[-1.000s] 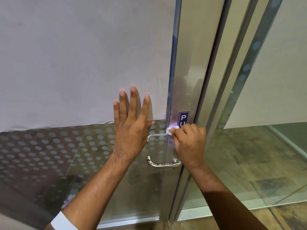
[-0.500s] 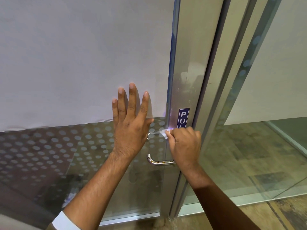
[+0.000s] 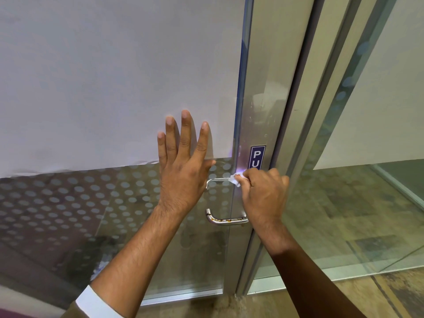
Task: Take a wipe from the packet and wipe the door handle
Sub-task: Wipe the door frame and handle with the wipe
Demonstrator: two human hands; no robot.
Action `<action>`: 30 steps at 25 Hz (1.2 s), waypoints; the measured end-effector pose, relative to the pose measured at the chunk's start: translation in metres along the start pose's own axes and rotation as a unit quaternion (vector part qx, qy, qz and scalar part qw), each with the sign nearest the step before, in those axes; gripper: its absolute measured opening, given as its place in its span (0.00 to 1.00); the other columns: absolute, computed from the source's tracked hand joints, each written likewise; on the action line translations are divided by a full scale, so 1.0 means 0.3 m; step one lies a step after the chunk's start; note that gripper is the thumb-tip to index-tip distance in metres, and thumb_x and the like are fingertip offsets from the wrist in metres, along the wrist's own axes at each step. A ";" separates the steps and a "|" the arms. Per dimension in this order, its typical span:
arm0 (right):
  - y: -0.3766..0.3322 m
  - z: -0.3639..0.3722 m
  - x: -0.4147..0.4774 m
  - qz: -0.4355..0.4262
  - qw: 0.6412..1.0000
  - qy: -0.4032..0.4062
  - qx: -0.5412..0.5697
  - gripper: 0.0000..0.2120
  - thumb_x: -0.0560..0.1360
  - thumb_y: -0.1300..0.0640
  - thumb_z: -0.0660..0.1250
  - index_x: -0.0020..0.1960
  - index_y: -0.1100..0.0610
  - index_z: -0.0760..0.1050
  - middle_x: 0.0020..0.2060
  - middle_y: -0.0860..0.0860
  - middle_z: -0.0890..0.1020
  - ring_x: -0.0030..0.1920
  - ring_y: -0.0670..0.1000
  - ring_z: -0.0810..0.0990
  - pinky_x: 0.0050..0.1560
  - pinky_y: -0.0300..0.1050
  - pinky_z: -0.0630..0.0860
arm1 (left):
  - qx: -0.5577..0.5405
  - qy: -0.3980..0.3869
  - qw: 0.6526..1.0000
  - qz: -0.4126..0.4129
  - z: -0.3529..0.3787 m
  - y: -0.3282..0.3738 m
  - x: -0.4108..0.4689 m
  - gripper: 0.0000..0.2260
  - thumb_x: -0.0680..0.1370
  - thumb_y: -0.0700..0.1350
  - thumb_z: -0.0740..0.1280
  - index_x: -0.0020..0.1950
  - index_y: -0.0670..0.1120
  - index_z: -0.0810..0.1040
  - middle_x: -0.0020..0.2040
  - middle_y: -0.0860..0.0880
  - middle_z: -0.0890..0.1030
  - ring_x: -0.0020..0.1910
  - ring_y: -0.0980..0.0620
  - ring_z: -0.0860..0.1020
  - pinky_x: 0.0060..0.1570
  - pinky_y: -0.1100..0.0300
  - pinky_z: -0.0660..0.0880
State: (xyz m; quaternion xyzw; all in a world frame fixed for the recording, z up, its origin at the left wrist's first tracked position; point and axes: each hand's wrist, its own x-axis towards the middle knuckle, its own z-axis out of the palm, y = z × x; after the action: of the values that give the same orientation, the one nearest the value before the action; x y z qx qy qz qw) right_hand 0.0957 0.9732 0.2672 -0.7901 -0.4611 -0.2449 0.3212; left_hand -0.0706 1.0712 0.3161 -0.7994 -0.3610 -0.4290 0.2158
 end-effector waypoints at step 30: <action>0.012 0.021 -0.001 -0.028 0.998 0.028 0.057 0.12 0.76 0.46 0.74 0.37 0.50 0.79 0.31 0.47 0.81 0.38 0.54 0.74 0.41 0.50 0.61 | -0.003 -0.013 1.000 0.001 -0.007 0.009 0.001 0.40 0.82 0.53 0.73 0.87 0.43 0.56 0.86 0.31 0.52 0.84 0.33 0.44 0.83 0.34 0.42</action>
State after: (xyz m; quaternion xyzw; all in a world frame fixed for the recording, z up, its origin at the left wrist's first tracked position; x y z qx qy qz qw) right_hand 0.0994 0.9764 0.2617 -0.7503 -0.4870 -0.2491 0.3713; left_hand -0.0695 1.0681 0.3172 -0.8059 -0.3620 -0.4191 0.2091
